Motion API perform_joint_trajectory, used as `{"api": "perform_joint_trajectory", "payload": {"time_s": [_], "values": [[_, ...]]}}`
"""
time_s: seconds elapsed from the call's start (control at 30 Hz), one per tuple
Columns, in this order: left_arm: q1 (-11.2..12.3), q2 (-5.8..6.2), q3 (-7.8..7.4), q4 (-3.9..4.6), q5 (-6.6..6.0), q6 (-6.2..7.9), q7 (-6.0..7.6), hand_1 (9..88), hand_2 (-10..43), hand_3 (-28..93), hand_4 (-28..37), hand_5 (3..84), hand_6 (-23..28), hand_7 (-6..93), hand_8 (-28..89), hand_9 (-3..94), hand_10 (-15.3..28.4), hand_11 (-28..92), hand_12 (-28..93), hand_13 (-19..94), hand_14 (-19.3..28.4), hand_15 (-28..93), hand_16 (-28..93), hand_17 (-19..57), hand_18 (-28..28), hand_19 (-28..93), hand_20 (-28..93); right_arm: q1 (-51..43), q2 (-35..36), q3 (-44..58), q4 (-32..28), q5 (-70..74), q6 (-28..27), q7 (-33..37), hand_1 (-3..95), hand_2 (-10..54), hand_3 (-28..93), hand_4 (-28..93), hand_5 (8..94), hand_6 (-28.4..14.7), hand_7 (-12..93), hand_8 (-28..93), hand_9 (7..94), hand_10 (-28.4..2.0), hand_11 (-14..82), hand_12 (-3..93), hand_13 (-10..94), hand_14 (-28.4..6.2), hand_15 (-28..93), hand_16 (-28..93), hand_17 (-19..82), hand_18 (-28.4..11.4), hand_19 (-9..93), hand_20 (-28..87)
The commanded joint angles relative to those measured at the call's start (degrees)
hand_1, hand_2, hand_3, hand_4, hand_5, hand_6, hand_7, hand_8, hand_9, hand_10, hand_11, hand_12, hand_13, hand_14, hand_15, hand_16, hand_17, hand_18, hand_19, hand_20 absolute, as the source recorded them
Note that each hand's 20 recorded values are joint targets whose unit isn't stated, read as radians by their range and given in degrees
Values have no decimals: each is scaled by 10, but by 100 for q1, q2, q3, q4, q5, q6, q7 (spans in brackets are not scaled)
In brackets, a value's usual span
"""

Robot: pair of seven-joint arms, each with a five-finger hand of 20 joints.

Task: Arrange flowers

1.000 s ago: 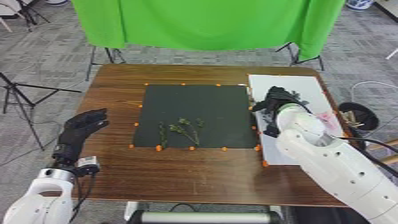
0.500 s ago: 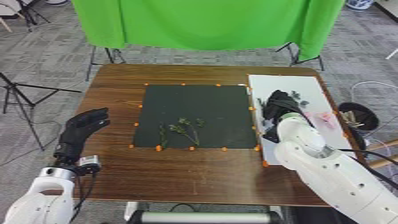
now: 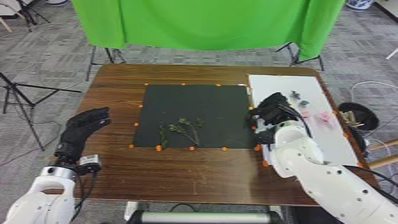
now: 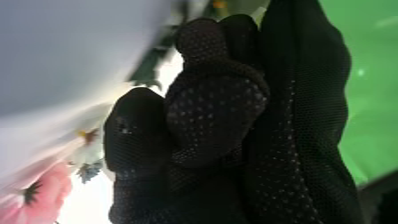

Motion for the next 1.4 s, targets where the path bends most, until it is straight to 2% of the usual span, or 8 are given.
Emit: {"api": "perform_joint_trajectory", "payload": {"time_s": [0.03, 0.23, 0.33, 0.37, 0.4, 0.57, 1.03, 1.4], "values": [[37, -48, -5, 14, -43, -20, 10, 401, -95, 633, -140, 471, 7, 211, -83, 420, 114, 223, 150, 374, 160, 271, 9, 95, 137, 191, 240, 55, -30, 180, -376, 2, 104, -260, 946, -95, -267, 590, 782, -48, 284, 202, 929, -136, 145, 477, 937, -13, 511, 229, 753, -27, 766, 459], [65, -64, -32, -2, -37, -32, -2, 401, -95, 632, -140, 472, 8, 211, -84, 420, 114, 223, 150, 375, 161, 272, 9, 95, 137, 191, 240, -38, 20, 354, -505, -407, -691, -182, 946, -95, -273, 590, 773, -47, 294, 208, 924, -134, 147, 481, 937, -13, 509, 232, 753, -25, 763, 467], [60, -53, -15, -4, -47, -10, -13, 401, -95, 632, -141, 472, 7, 211, -84, 420, 114, 223, 149, 374, 161, 272, 8, 95, 137, 191, 240, -151, 31, 652, -675, -1055, -2287, 189, 911, -95, -281, 598, 751, -42, 302, 205, 905, -133, 162, 469, 937, -17, 494, 254, 745, -30, 762, 477], [62, -61, -22, -4, -38, -13, -4, 401, -95, 632, -140, 472, 7, 212, -84, 420, 114, 223, 149, 374, 160, 272, 8, 95, 137, 191, 240, -139, 49, 617, -688, -1272, -2470, 255, 763, -95, -63, 460, 744, -42, 264, 202, 864, -145, 229, 392, 937, -25, 474, 270, 733, -36, 787, 450], [89, -62, -23, -21, -51, -3, 7, 401, -95, 632, -140, 472, 7, 212, -84, 420, 114, 223, 149, 373, 160, 272, 8, 95, 137, 191, 240, -148, 43, 600, -704, -1497, -2627, 307, 490, -95, 404, 121, 723, -35, 229, 53, 831, -162, 268, 303, 934, -35, 459, 288, 717, -49, 808, 417], [41, -56, 4, 6, -31, -35, -13, 400, -95, 632, -140, 471, 7, 212, -84, 421, 115, 223, 149, 372, 160, 270, 8, 94, 137, 191, 240, -125, 9, 641, -873, -1897, -3654, 571, 181, -95, 567, -90, 617, -39, 98, -54, 755, -211, 175, 219, 922, -62, 461, 307, 696, -66, 845, 389], [45, -84, 2, 2, -14, -56, -39, 400, -95, 631, -140, 472, 5, 212, -84, 422, 116, 223, 149, 373, 161, 272, 9, 95, 137, 190, 240, -19, -115, 210, -818, -2284, -4515, 1069, 154, -95, 499, -134, 484, -42, 25, -31, 698, -257, 92, 181, 927, -68, 449, 290, 702, -55, 846, 356], [4, -100, 11, 28, 8, -87, -70, 402, -95, 630, -140, 473, 4, 212, -85, 421, 116, 223, 149, 373, 161, 272, 8, 94, 137, 191, 239, -460, -189, 284, -523, -1737, -3380, 767, 434, -95, 589, -123, 619, -37, 119, -52, 829, -183, 160, 178, 937, -37, 494, 234, 744, -36, 828, 327]]}}
